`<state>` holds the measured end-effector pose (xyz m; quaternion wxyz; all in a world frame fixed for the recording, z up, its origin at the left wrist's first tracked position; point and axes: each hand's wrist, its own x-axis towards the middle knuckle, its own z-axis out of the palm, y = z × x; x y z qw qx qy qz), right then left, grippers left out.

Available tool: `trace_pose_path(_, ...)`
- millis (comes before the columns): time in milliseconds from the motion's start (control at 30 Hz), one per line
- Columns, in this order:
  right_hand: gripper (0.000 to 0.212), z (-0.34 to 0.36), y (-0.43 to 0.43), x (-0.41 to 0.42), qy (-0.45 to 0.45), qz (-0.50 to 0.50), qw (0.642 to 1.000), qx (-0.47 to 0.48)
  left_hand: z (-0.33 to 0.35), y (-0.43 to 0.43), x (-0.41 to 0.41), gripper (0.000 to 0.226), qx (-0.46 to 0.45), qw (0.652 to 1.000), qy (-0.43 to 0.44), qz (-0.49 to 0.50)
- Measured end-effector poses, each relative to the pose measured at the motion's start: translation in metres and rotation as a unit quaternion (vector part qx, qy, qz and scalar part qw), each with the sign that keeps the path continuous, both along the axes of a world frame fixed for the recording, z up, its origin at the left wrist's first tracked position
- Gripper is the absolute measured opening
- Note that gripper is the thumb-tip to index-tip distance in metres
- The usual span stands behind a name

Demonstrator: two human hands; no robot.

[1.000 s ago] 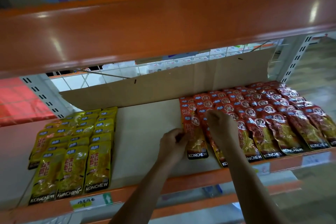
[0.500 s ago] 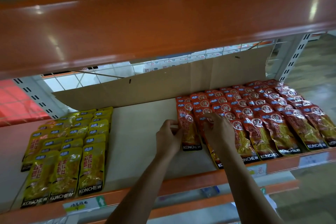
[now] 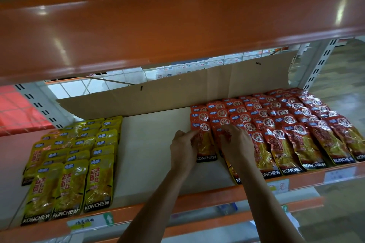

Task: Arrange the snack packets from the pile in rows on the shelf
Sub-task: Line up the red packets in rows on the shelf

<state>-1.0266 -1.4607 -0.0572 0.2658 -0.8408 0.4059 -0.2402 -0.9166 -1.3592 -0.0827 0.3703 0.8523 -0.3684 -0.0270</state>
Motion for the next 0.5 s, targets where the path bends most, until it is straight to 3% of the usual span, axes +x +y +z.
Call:
trace_pose_path(267, 0.035, 0.001, 0.002, 0.0, 0.01, 0.005, 1.0, -0.009, -0.004, -0.006, 0.006, 0.033, 0.005, 1.0, -0.016, 0.0)
trace_pose_path(500, 0.035, 0.0, 0.017, 0.016, 0.019, 0.127, 0.989, -0.071, 0.005, -0.008, 0.002, 0.032, 0.009, 1.0, -0.011, 0.009)
